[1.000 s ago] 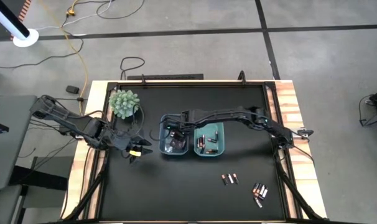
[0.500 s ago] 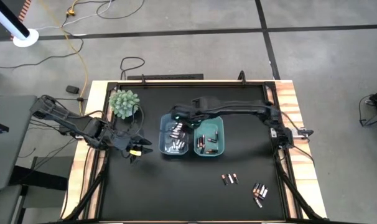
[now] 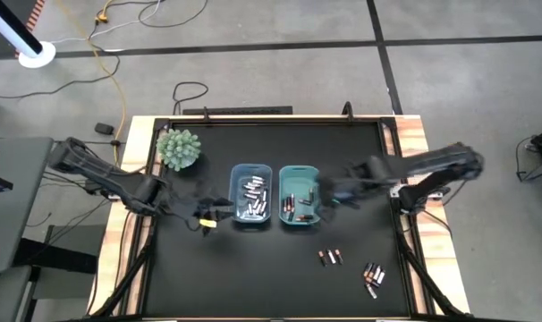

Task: Sort batteries
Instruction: Put the black battery into the green bin

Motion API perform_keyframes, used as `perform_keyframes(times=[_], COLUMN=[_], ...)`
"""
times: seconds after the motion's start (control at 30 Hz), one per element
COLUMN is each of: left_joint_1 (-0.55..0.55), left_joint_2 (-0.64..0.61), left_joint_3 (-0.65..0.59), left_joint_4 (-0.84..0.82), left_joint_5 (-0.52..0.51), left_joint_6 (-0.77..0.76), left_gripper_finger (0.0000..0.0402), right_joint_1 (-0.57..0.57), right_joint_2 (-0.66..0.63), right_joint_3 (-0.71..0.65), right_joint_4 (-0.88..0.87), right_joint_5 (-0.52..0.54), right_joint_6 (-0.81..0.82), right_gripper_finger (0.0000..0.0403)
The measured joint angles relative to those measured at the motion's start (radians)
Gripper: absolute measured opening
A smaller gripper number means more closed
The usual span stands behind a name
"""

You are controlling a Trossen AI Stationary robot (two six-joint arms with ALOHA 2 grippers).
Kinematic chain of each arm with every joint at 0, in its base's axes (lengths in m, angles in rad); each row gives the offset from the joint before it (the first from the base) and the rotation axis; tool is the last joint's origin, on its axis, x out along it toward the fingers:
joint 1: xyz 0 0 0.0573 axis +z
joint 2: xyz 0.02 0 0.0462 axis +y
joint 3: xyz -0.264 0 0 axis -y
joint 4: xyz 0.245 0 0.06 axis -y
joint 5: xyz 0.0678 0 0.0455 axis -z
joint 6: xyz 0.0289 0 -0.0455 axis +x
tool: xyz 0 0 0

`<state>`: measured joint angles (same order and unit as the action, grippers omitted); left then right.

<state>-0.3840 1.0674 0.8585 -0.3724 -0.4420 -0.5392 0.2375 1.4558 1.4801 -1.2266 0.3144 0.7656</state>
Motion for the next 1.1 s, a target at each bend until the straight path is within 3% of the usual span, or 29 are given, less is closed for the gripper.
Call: perform_keyframes(times=[0.13,0.23,0.5,0.77,0.97,1.1], left_joint_1=[0.000,0.002,0.006,0.006,-0.002,-0.001], left_joint_2=[0.126,0.245,0.612,0.949,1.148,1.256], left_joint_3=[0.004,0.069,0.423,0.859,1.116,1.256], left_joint_4=[0.190,0.235,0.188,-0.060,-0.180,-0.210], left_joint_5=[0.001,0.002,0.043,0.107,0.127,0.129], left_joint_6=[0.083,0.084,0.185,0.241,0.324,0.349], left_gripper_finger=[0.0153,0.0153,0.0153,0.0153,0.0153,0.0153], right_joint_1=[0.143,0.267,0.558,0.707,0.725,0.716], right_joint_2=[-0.172,-0.252,-0.249,-0.101,-0.025,-0.024], right_joint_3=[-0.240,-0.391,-0.597,-0.675,-0.737,-0.826], right_joint_4=[0.051,0.081,0.133,0.262,0.385,0.558], right_joint_5=[0.002,0.002,0.002,0.002,0.002,0.002], right_joint_6=[0.296,0.520,0.936,1.023,0.982,0.969], right_gripper_finger=[0.0118,0.0118,0.0118,0.0118,0.0118,0.0118])
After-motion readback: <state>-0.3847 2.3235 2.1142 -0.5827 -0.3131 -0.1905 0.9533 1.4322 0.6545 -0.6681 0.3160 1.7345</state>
